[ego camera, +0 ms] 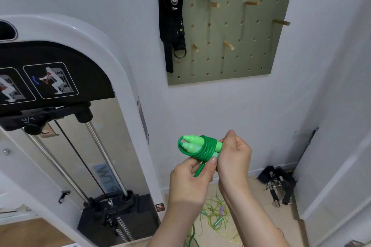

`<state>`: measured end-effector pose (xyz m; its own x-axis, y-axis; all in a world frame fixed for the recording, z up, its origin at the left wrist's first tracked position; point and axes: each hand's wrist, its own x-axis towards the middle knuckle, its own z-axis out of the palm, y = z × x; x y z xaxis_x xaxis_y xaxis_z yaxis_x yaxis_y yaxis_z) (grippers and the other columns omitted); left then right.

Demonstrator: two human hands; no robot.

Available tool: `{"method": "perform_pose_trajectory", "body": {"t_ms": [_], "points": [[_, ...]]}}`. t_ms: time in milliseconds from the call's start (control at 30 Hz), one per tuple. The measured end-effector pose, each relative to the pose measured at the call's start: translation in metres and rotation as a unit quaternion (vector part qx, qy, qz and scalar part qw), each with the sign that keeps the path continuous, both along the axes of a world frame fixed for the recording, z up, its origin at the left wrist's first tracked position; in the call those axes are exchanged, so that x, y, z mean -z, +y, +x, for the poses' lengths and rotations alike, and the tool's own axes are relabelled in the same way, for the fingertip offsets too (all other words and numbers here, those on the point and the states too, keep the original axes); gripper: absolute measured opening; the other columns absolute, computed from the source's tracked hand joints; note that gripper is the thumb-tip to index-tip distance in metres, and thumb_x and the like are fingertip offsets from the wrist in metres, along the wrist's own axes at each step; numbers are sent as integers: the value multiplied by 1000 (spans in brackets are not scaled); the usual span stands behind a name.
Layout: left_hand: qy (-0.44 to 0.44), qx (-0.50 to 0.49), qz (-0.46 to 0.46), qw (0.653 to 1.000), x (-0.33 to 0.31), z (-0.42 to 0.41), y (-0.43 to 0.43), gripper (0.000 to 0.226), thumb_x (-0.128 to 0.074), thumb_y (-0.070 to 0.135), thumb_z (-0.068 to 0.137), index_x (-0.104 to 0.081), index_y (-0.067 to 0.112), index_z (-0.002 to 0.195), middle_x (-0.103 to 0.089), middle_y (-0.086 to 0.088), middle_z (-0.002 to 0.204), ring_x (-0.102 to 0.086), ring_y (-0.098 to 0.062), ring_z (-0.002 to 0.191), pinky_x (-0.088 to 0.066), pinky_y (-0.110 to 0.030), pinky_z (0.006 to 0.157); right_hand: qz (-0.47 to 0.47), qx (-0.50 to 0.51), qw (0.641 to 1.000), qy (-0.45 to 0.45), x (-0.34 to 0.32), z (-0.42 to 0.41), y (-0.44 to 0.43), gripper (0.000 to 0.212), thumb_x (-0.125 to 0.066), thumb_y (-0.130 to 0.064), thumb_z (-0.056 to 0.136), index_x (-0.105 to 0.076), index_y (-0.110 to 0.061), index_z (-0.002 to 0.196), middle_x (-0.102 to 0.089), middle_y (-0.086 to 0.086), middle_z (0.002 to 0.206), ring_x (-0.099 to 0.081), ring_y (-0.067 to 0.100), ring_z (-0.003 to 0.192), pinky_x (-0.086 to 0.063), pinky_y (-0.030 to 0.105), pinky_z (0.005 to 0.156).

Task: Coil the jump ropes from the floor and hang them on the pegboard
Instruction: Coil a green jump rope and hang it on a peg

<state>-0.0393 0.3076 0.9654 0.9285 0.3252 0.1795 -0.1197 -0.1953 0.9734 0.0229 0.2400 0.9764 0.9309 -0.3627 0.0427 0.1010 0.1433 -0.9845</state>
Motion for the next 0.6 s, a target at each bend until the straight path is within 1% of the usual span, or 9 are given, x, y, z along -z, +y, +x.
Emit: {"method": "perform_pose_trajectory", "body": {"t_ms": [33, 100, 167, 233, 300, 367, 467, 533, 600], "points": [[17, -6, 24, 1000, 4, -2, 1, 33, -64, 36, 88, -63, 18, 60, -63, 5, 54, -56, -6, 54, -43, -24, 58, -58, 16, 998, -19, 4, -1, -1, 49, -40, -29, 101, -42, -9, 56, -44, -1, 44, -39, 16, 43, -34, 33, 51], [49, -7, 62, 997, 8, -7, 2, 46, -58, 39, 91, -58, 15, 51, -60, 2, 49, -51, -6, 48, -40, -23, 54, -156, 38, 985, -61, 10, -4, -1, 51, -36, -38, 98, -44, -7, 59, -49, 3, 48, -45, 22, 48, -36, 37, 53], [77, 2, 145, 986, 9, -13, 3, 45, -52, 36, 94, -56, 15, 54, -61, 1, 52, -53, -8, 51, -42, -25, 56, -227, 45, 968, -93, 15, -6, -4, 48, -34, -37, 99, -41, -12, 59, -47, 3, 48, -45, 25, 50, -34, 38, 52], [76, 7, 329, 941, 7, -19, 4, 34, -44, 38, 90, -57, 16, 68, -60, -2, 59, -55, -15, 60, -41, -34, 58, -297, 46, 947, -110, 20, -4, -8, 45, -36, -31, 102, -33, -18, 59, -41, 1, 47, -40, 29, 50, -28, 36, 51], [43, -11, 492, 870, 6, -23, 8, 30, -44, 38, 90, -57, 20, 70, -54, 0, 55, -53, -17, 55, -32, -31, 50, -360, 38, 924, -125, 25, 0, -12, 41, -34, -31, 102, -31, -20, 62, -42, 4, 48, -39, 32, 50, -25, 34, 51], [-28, 17, 547, 836, 1, -25, 14, 31, -46, 38, 85, -59, 22, 62, -52, 6, 49, -52, -14, 44, -30, -24, 41, -424, 23, 895, -137, 28, 3, -16, 38, -29, -36, 101, -34, -20, 66, -48, 10, 49, -42, 35, 48, -25, 33, 50], [-144, 47, 572, 806, -2, -17, 32, 32, -48, 35, 85, -61, 21, 60, -51, 8, 51, -50, -15, 43, -34, -21, 38, -500, -23, 849, -166, 28, 3, -21, 33, -30, -40, 97, -35, -23, 69, -56, 15, 52, -52, 40, 51, -27, 33, 48], [-114, 99, 601, 785, -19, -17, 38, 30, -46, 37, 88, -63, 22, 68, -51, 7, 55, -52, -16, 47, -36, -22, 40, -556, -53, 811, -172, 22, 1, -25, 32, -31, -39, 100, -35, -24, 72, -60, 14, 56, -56, 40, 55, -28, 33, 48], [-57, 151, 639, 752, -35, -16, 39, 24, -42, 39, 94, -63, 27, 95, -57, 5, 74, -59, -20, 68, -40, -27, 55, -608, -101, 774, -146, 17, 0, -29, 32, -28, -41, 102, -36, -23, 77, -64, 12, 67, -60, 39, 66, -35, 37, 53]]}}
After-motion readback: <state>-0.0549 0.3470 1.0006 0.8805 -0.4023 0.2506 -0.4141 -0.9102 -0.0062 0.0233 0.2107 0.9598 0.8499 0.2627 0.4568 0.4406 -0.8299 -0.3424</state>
